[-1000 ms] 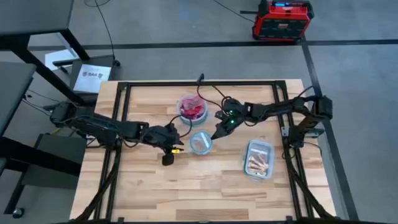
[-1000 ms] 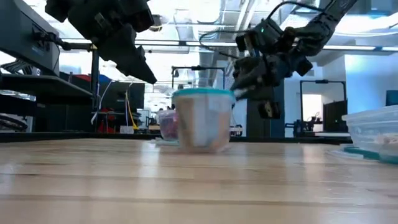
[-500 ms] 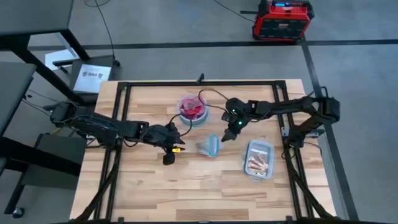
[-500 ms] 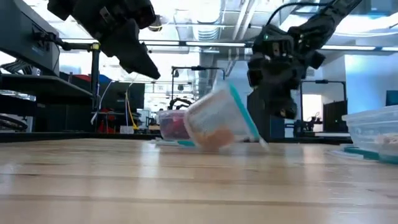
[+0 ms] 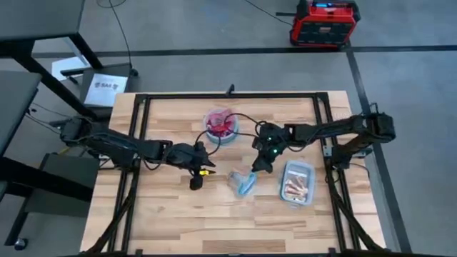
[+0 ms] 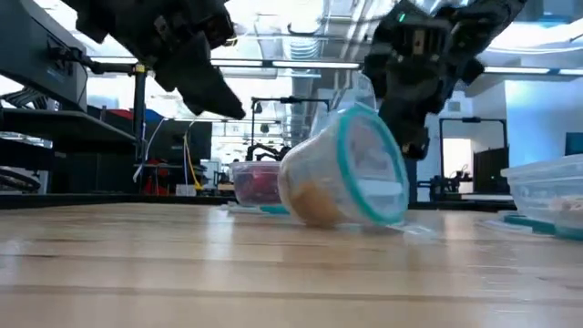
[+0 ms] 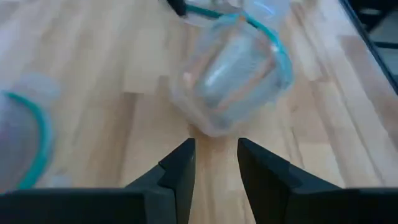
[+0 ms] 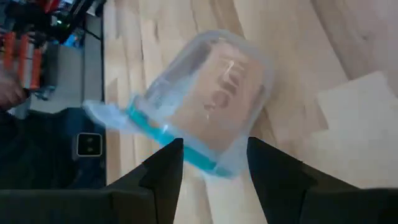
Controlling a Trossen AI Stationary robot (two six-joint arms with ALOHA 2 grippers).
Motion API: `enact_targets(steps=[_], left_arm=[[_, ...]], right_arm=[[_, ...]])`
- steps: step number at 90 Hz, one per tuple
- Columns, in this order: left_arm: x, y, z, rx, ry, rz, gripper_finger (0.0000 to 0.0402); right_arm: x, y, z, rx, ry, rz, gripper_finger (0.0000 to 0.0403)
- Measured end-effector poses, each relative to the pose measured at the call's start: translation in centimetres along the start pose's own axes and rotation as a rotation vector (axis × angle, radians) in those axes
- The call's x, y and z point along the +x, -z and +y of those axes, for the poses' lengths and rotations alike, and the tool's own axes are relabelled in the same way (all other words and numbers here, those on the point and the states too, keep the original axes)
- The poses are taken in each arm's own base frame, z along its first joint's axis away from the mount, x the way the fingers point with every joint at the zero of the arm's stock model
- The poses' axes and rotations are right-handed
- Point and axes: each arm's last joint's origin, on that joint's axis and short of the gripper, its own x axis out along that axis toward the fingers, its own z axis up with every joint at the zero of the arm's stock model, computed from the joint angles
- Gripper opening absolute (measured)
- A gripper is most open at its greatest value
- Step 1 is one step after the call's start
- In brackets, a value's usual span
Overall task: Sort candy
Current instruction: Close the small circular transparent bin
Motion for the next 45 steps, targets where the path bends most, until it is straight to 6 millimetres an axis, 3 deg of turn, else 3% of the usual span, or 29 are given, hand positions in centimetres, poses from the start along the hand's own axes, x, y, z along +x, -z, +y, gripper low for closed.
enact_targets(steps=[9, 19, 33, 45], left_arm=[[1.4, 0.2, -0.1, 0.022, 0.022, 0.022, 0.0107], [2.9, 0.6, -0.1, 0.056, 0.016, 0.062, 0.0107], [4.8, 0.5, -0.1, 0.105, 0.013, 0.083, 0.0107], [5.9, 0.5, -0.2, 0.132, 0.014, 0.097, 0.0107]], right_arm=[[-1.7, 0.9, 1.6, -0.068, 0.110, -0.025, 0.0163], [-2.7, 2.7, 4.8, -0.193, 0.215, -0.082, 0.0163], [-0.2, 5.8, 9.1, -0.402, 0.312, -0.173, 0.0163], [3.0, 7.7, 9.9, -0.463, 0.433, -0.215, 0.0163]])
